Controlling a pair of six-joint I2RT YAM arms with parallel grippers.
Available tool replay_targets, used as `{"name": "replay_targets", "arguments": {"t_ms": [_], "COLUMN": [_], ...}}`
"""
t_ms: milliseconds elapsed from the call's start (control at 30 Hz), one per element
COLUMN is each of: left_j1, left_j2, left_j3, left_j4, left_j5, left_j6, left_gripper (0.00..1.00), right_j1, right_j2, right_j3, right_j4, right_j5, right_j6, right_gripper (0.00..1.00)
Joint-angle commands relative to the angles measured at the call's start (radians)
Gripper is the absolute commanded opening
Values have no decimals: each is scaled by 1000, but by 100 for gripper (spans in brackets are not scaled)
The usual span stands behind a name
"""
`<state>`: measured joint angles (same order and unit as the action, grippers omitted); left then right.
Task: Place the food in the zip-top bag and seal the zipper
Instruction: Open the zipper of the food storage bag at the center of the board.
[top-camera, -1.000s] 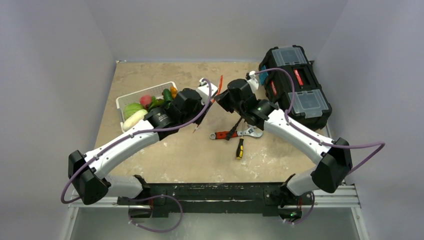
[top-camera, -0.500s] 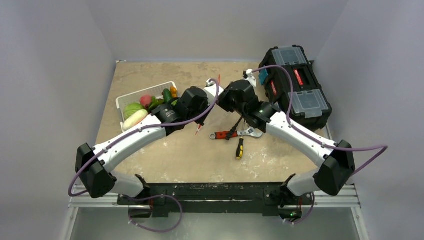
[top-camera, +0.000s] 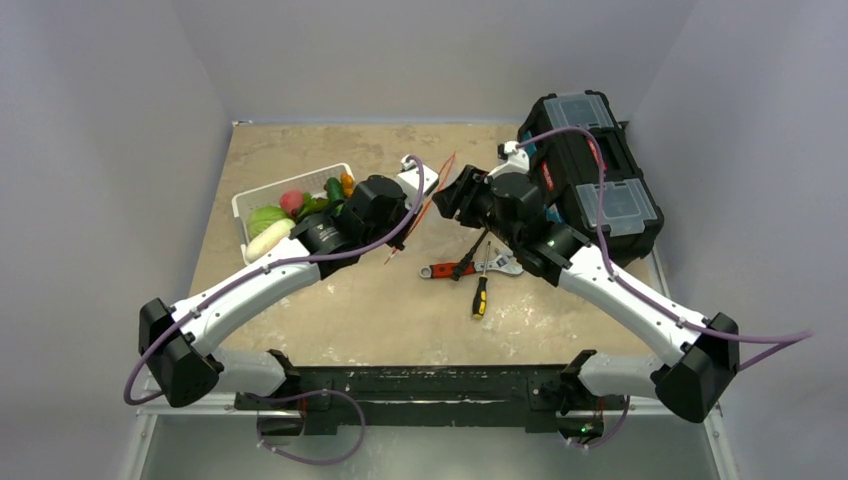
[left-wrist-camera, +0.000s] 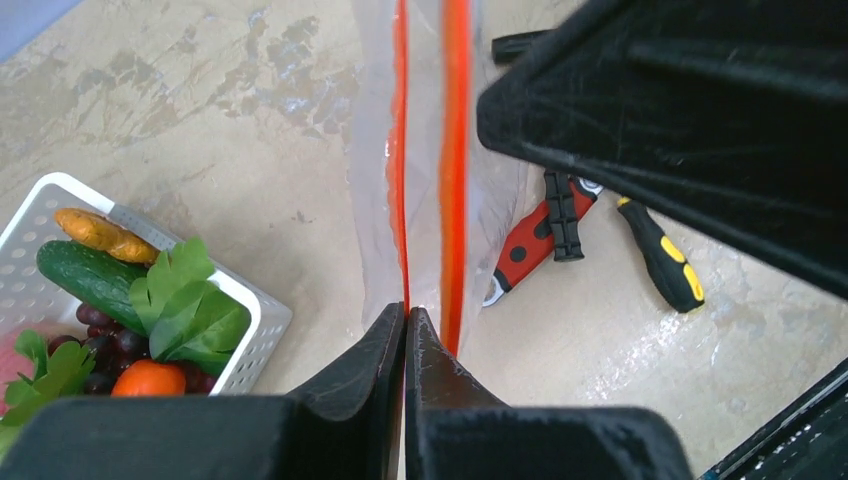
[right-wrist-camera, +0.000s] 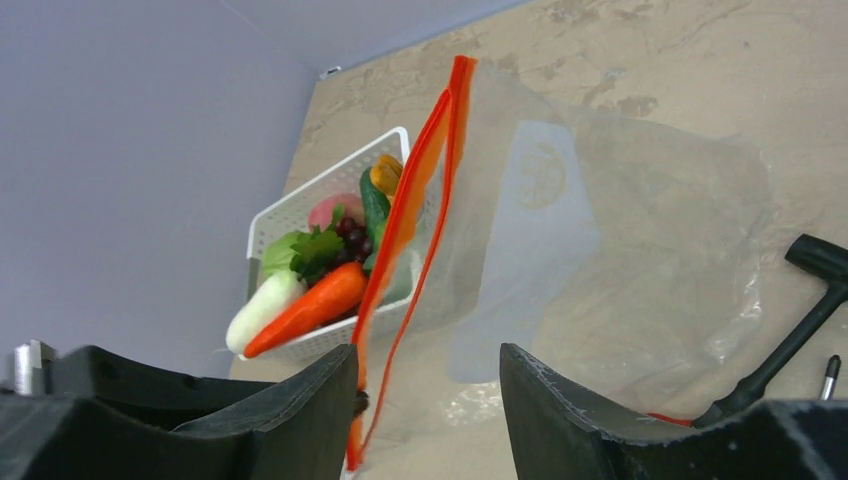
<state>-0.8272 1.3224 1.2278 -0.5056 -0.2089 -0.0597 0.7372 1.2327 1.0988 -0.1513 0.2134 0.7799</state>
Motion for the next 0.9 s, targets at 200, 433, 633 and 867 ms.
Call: {"name": "replay_targets", "arguments": {"t_ms": [200, 433, 633, 867], "left_j1": [-1, 0, 0, 58], "left_j2": [-53, -63, -67, -82], "left_j3": [-19, -20, -25, -13], "left_j4": [75, 70, 75, 43], "left_j5": [-1, -52, -101, -147], "left_j6": [-54, -60, -88, -182], "left_gripper": [0, 0, 0, 0], "right_j1": [23, 43, 136, 177], "right_j2": [22, 122, 187, 192], "right_j3": [27, 134, 229, 240], "right_j4": [33, -103, -172, -146], "right_j5": [26, 146, 275, 290], "right_j6": [-85, -36, -75, -168], "right_gripper": [50, 25, 18, 0]}}
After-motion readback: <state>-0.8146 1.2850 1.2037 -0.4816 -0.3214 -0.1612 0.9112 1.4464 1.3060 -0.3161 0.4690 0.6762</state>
